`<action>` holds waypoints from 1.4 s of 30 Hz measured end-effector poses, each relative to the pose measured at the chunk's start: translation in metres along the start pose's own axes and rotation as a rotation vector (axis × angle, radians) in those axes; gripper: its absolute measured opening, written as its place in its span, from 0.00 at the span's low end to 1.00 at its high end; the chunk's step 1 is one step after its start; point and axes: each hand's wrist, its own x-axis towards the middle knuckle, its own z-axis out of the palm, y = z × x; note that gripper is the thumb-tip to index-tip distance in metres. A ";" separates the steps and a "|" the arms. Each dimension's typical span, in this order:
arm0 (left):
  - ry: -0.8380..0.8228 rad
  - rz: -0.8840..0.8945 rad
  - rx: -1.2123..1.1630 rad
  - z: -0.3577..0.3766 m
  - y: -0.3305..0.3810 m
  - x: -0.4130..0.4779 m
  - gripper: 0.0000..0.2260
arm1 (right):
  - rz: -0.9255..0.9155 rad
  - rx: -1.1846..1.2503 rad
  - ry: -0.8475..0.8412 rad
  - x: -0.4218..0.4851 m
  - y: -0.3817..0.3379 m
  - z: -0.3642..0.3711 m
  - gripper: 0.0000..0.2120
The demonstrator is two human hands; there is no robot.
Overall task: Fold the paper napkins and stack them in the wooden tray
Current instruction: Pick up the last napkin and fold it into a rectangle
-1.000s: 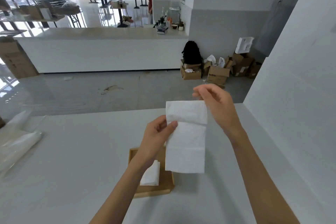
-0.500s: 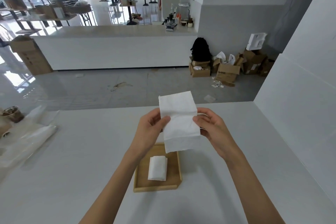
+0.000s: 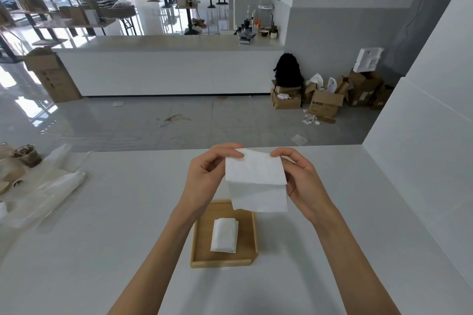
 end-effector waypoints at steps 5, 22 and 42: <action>0.017 -0.001 0.048 -0.003 -0.002 -0.001 0.14 | -0.003 -0.064 0.031 0.001 0.002 0.002 0.09; -0.097 -0.421 -0.136 -0.008 -0.018 -0.007 0.16 | -0.113 -0.162 -0.008 0.002 0.002 0.006 0.21; 0.019 -0.158 0.088 -0.028 -0.005 -0.016 0.08 | -0.026 -0.117 -0.049 0.002 0.016 0.015 0.11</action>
